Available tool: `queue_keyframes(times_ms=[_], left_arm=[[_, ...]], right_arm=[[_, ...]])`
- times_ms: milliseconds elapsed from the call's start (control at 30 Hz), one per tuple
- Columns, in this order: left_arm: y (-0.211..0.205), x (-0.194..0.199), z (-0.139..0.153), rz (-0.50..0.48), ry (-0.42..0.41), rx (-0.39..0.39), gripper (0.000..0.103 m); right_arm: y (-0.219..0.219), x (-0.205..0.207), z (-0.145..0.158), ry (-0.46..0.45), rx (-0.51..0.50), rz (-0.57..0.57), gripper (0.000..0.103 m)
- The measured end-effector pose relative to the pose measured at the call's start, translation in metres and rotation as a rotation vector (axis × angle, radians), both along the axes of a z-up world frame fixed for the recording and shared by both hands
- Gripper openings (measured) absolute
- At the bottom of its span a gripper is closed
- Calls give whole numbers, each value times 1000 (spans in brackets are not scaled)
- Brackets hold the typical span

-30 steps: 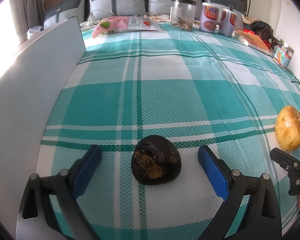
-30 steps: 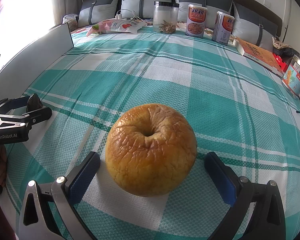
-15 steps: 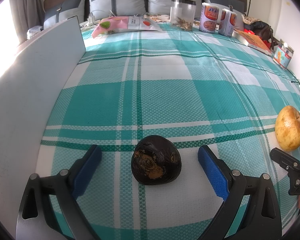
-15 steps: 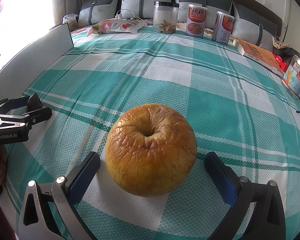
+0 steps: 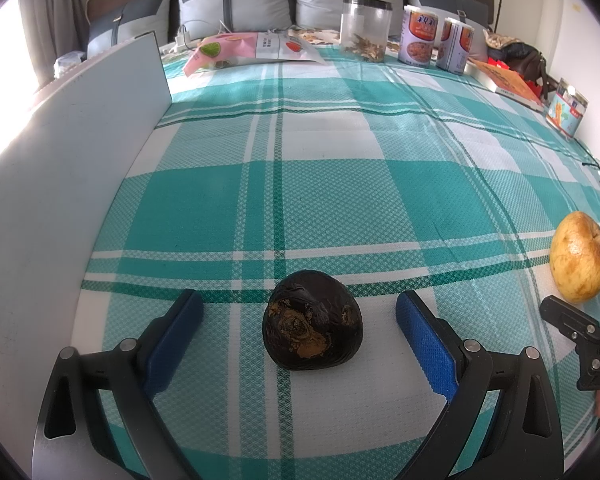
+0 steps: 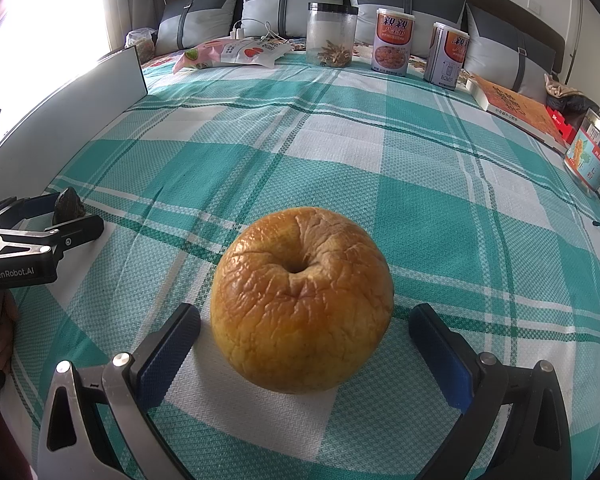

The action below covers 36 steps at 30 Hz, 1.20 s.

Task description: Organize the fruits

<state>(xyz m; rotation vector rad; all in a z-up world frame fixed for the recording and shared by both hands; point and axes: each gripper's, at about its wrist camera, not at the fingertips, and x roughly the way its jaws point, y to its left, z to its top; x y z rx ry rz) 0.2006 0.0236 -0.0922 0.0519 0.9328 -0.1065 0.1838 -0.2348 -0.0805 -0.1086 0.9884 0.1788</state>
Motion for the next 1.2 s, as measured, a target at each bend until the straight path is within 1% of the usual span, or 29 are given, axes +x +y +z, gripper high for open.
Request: queue_keyframes(times_ms=[67,133,167,200,233,267,300,333,367,433,467,500,533,567,600,667,700,767,800,833,867,933,1000,1033,1133,1200], left_arm=[[0,2,-1,-14,13,-15,101],[4,3,1,-67,53,-37,101],[9,1,4,-99,71,-67,100],[18,-1,8,-122,92,-129,100],[25,-2,10,-125,108,-171,100],[27,-2,11,-121,120,-188,99],[29,-1,12,-118,132,-192,99],[26,-1,14,-127,135,-176,99],[20,0,15,-143,131,-148,99],[3,-1,14,-181,119,-63,98],[-5,-1,14,-197,111,-20,91],[-11,-2,13,-212,102,9,77],[-18,-2,10,-219,110,43,48],[-17,-3,12,-223,95,24,40],[-17,-3,12,-217,100,7,40],[-13,-4,14,-197,111,-18,40],[-12,-8,18,-195,118,-50,40],[-7,-19,31,-195,106,-97,40],[-3,-29,45,-193,92,-146,40],[3,-37,56,-191,85,-193,40],[10,-46,69,-185,76,-246,40],[27,-65,97,-175,60,-355,40],[52,-82,125,-151,41,-458,40],[65,-88,139,-137,26,-494,40],[110,-98,176,-80,-34,-543,40],[147,-97,196,-15,-62,-565,40]], right_arm=[[0,0,0,0,1,0,103],[0,1,0,0,5,0,103],[0,1,1,0,8,0,103],[0,1,0,1,11,0,103],[-1,0,1,1,11,0,103],[-1,0,1,1,10,0,103],[-1,0,1,1,10,-1,103],[-1,0,1,1,10,-1,103],[-1,0,1,2,11,-1,103],[-7,-2,4,19,46,3,103],[-11,0,8,41,85,-1,103],[-17,1,13,61,132,-11,103],[-22,3,20,70,164,-26,103],[-25,5,26,69,174,-34,103],[-25,8,32,73,175,-31,101],[-19,18,33,137,150,-4,78],[-14,23,30,184,129,13,66],[-5,25,32,203,77,27,65],[0,24,34,211,62,35,65],[3,21,37,214,82,38,65],[4,18,43,213,122,39,65],[11,11,58,205,249,45,65],[26,9,76,193,348,70,65],[38,9,87,184,389,92,65],[77,14,114,172,484,160,65],[103,19,128,173,539,197,65]])
